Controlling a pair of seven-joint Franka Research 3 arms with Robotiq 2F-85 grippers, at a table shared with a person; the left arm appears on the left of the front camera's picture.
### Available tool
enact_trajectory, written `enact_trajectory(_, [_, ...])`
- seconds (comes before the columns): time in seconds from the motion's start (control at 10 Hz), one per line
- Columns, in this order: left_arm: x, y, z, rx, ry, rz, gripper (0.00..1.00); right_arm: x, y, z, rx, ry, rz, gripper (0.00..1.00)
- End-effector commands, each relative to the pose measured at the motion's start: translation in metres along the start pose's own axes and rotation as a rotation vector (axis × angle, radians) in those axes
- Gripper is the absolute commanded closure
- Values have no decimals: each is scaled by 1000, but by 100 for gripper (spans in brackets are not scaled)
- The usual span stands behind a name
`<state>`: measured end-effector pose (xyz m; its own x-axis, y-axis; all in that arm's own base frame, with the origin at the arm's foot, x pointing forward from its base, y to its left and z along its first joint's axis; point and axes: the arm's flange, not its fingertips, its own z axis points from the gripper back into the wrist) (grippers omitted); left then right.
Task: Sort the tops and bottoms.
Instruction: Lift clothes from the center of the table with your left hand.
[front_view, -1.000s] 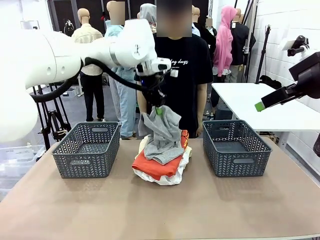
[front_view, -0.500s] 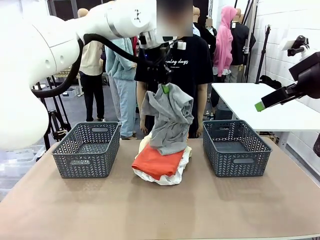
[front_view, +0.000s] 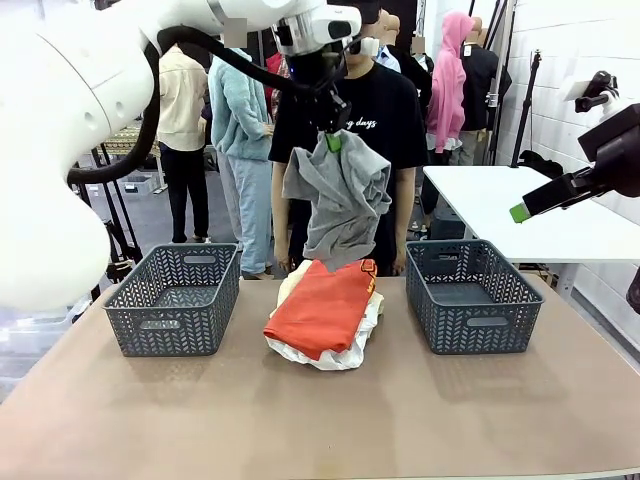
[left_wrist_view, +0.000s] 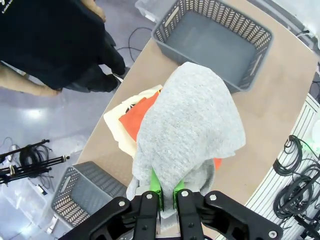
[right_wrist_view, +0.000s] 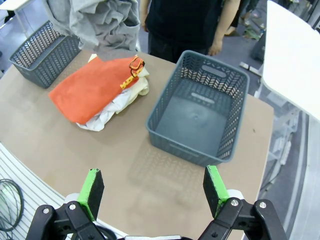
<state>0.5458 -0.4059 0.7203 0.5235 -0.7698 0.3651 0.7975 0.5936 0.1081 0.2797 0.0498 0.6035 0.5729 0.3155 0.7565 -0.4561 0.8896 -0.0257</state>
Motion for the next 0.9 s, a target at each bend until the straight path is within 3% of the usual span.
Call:
enact_trajectory(0.0, [63,13,26,24,42,29,100,0,1,-1,3,8,-11,0])
enact_trajectory(0.1, [0,0,0,0,0,0,100,0,1,-1,3,8,-11,0])
enact_trajectory(0.8, [0,0,0,0,0,0,100,0,1,-1,3,8,-11,0])
